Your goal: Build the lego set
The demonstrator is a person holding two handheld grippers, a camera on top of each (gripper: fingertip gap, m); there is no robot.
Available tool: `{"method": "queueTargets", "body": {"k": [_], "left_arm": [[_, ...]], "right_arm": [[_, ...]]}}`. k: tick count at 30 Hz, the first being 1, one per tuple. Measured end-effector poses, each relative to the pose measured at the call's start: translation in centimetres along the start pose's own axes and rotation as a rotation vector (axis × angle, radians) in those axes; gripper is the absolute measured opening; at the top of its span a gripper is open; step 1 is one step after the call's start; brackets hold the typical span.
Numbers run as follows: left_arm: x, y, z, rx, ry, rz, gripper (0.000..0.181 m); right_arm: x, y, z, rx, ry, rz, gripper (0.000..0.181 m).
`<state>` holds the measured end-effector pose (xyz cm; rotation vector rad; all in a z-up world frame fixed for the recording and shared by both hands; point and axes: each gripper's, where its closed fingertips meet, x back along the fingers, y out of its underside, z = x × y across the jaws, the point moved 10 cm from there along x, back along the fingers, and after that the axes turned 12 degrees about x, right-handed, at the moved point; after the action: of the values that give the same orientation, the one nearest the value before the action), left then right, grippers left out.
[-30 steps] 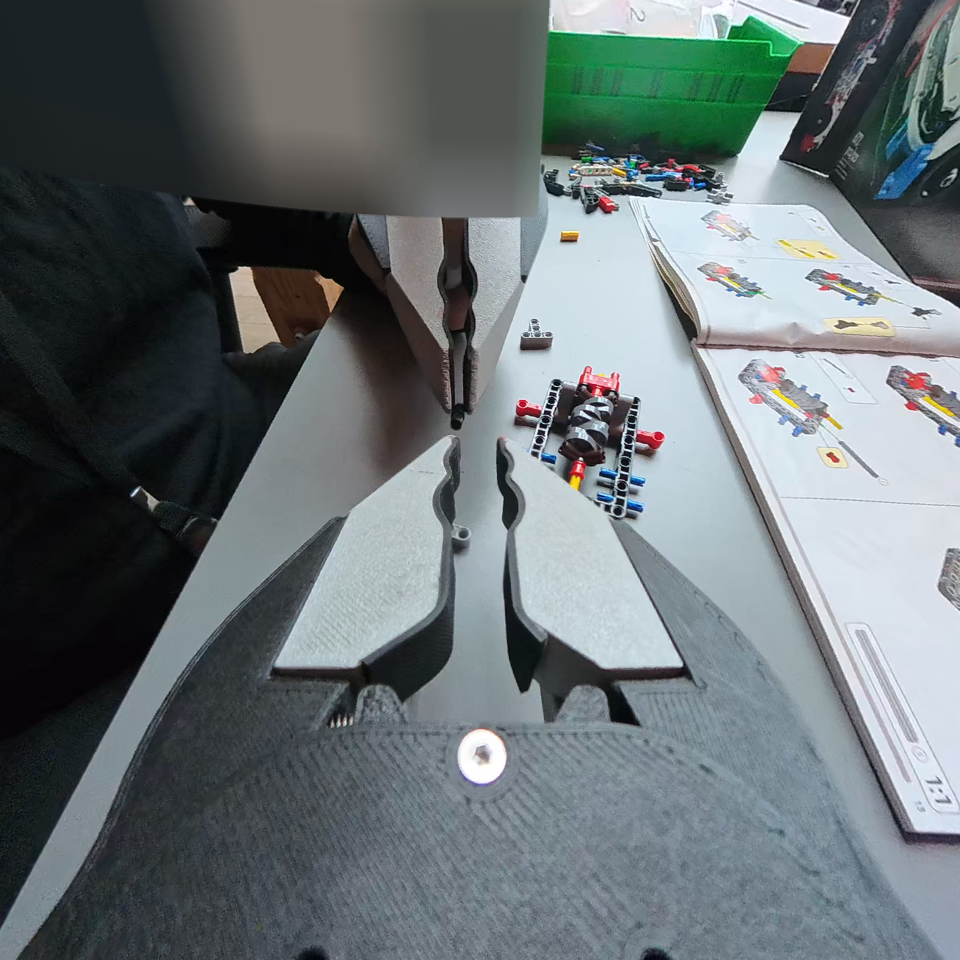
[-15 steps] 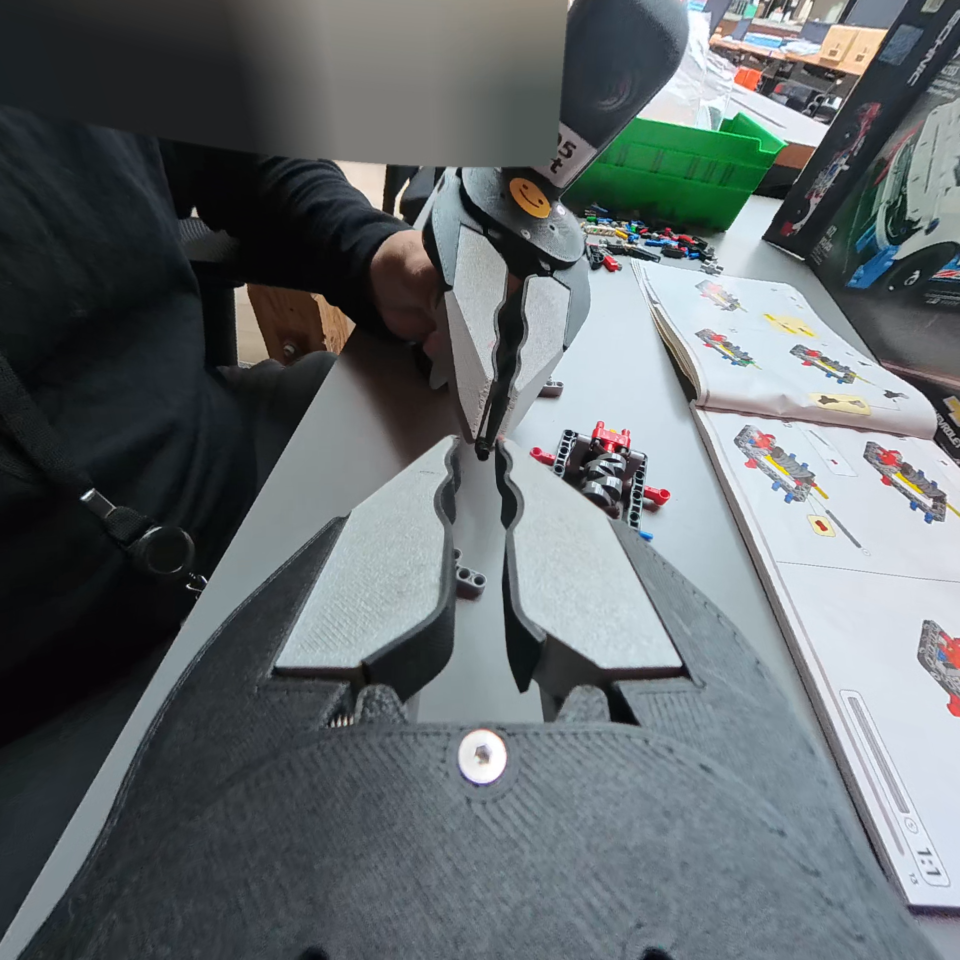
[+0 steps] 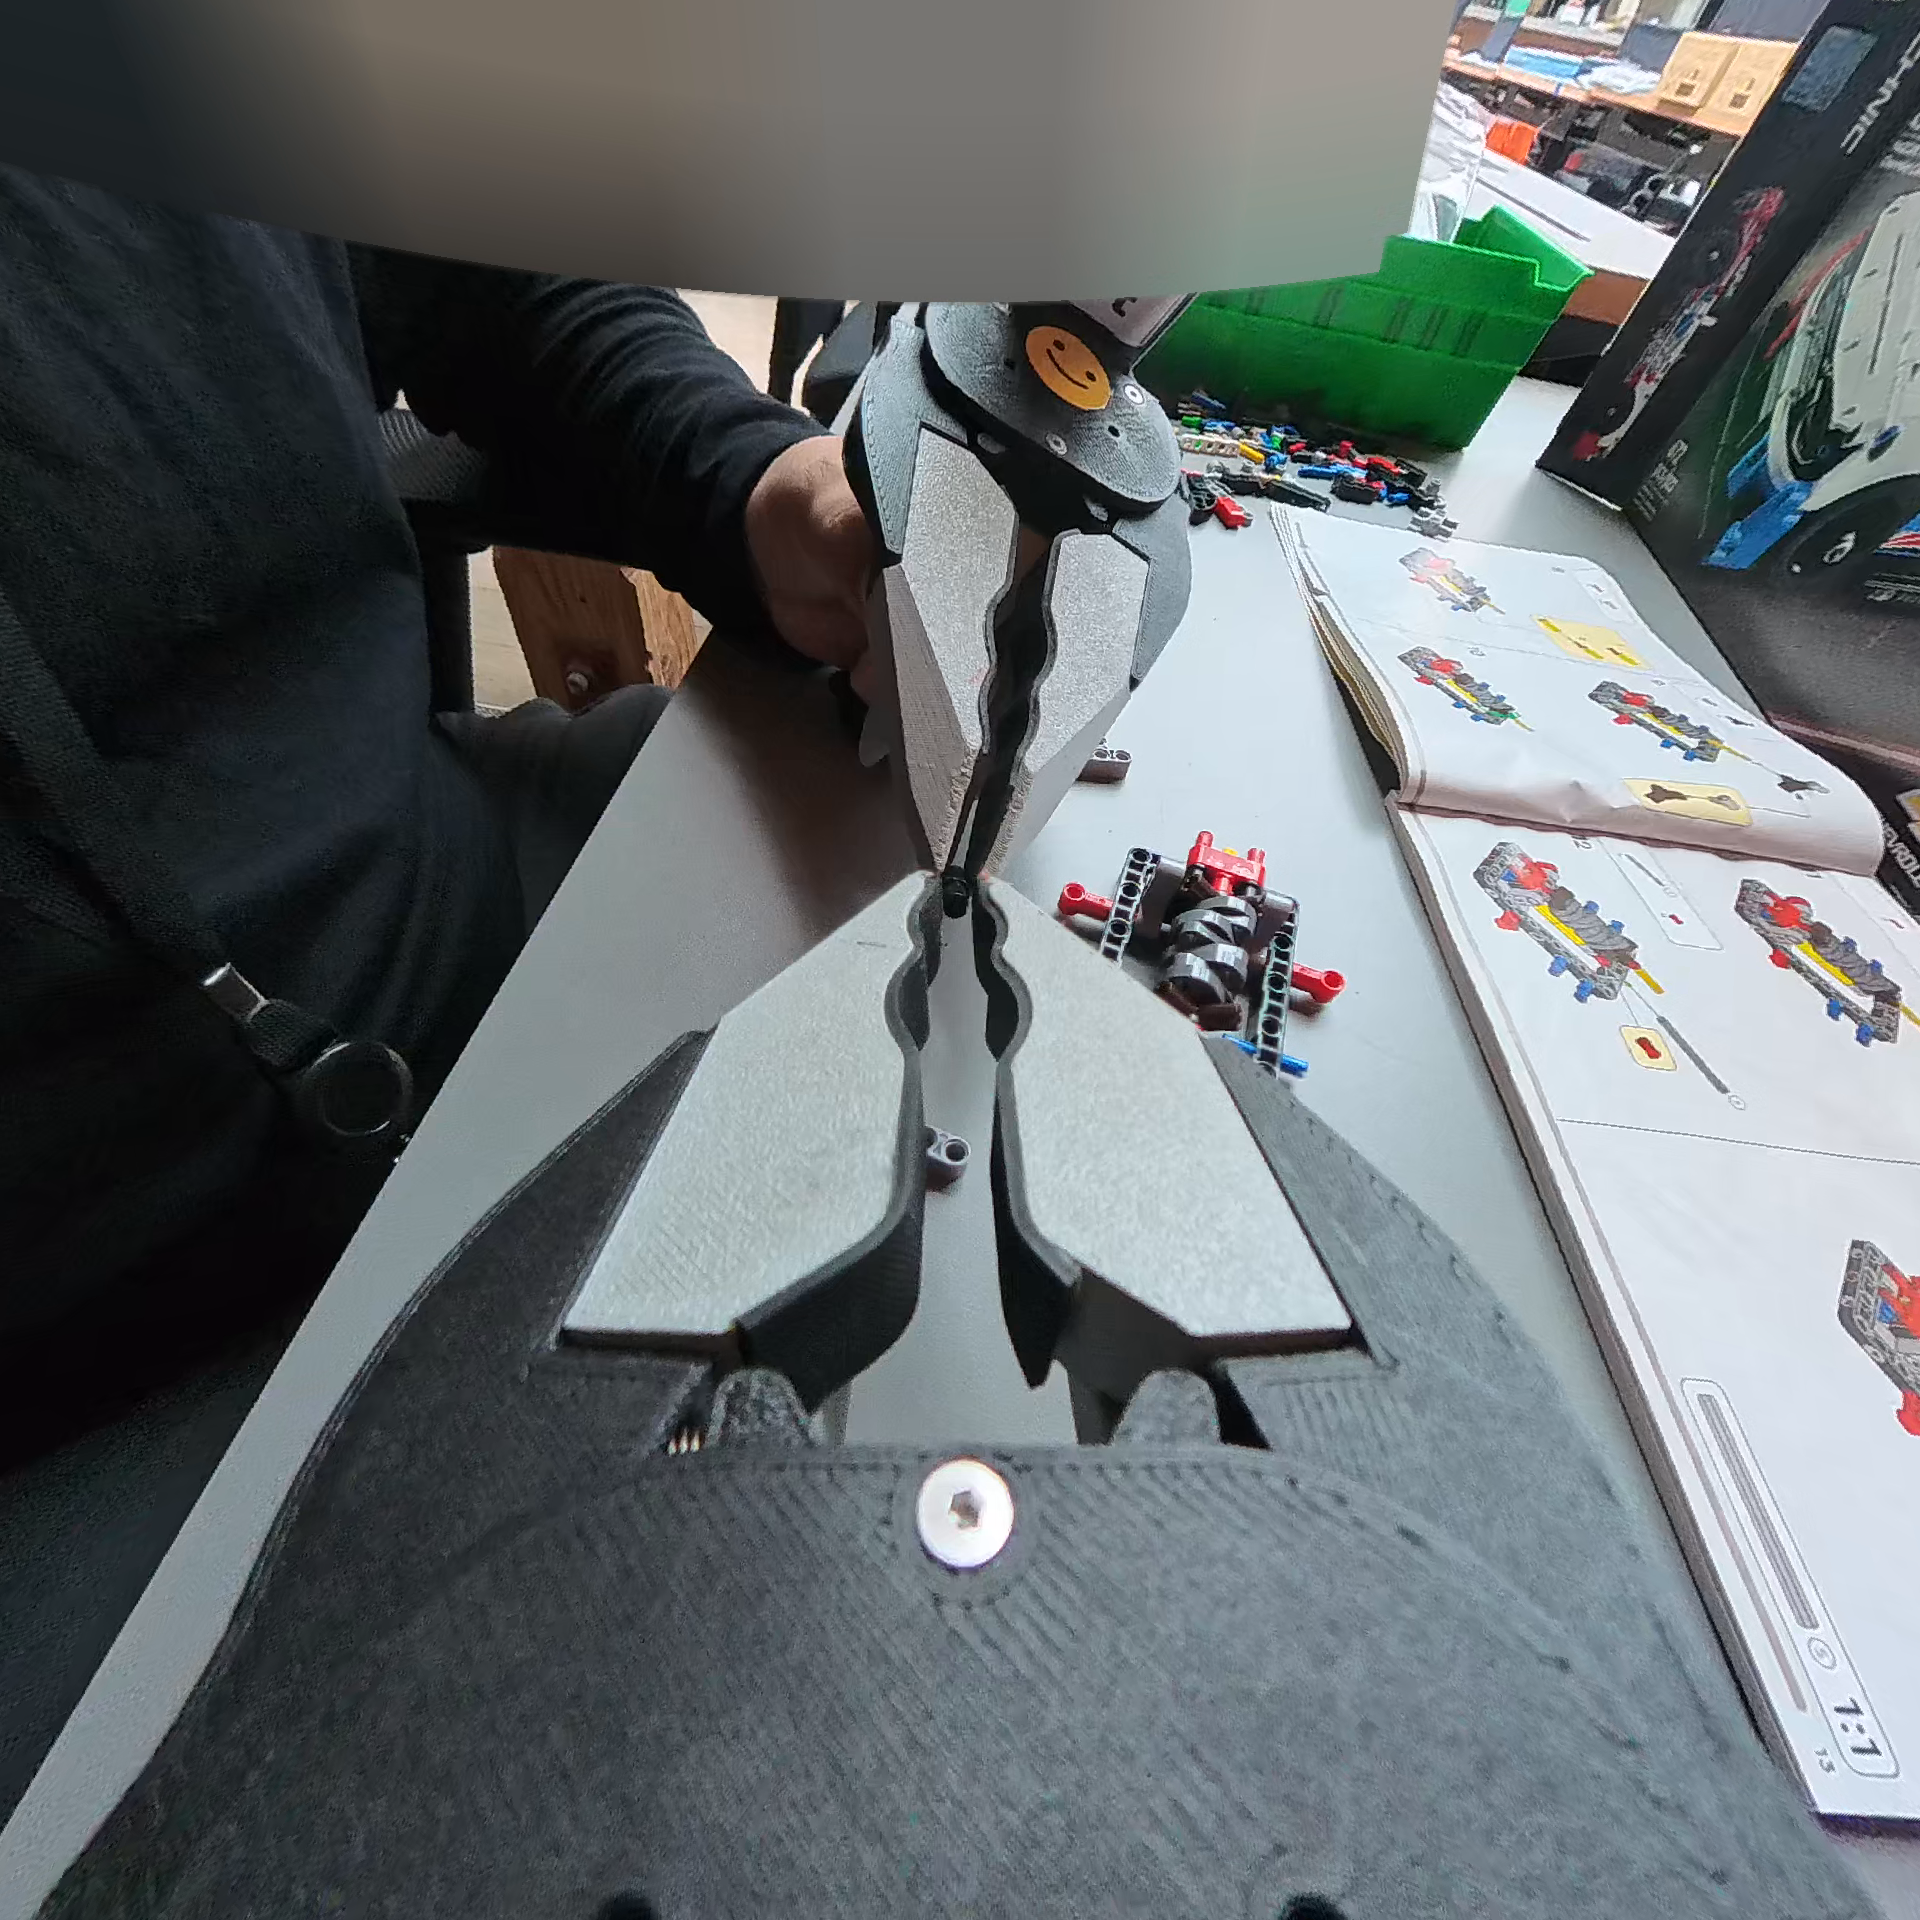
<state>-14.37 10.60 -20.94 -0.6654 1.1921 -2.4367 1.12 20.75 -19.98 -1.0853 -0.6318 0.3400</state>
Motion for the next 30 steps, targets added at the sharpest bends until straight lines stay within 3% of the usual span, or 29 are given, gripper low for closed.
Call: {"method": "queueTargets", "body": {"k": [11,20,25,30], "left_arm": [[-0.2,0.1,-0.1,-0.008,-0.004,-0.025,0.002],[-0.6,0.9,-0.1,-0.166,-0.186,-0.185,0.005],[-1.2,1.4,-0.5,-0.227,-0.248,-0.289,0.004],[-1.8,1.7,-0.3,-0.254,-0.264,-0.330,0.002]], "right_arm": [[-0.3,0.2,-0.1,-0.008,-0.019,-0.041,0.001],[0.3,1.5,0.7,-0.132,-0.043,-0.191,0.001],[-0.4,-0.1,0.2,-0.234,-0.102,-0.460,0.001],[-1.7,-1.9,-0.1,-0.302,-0.061,-0.654,0.001]]}}
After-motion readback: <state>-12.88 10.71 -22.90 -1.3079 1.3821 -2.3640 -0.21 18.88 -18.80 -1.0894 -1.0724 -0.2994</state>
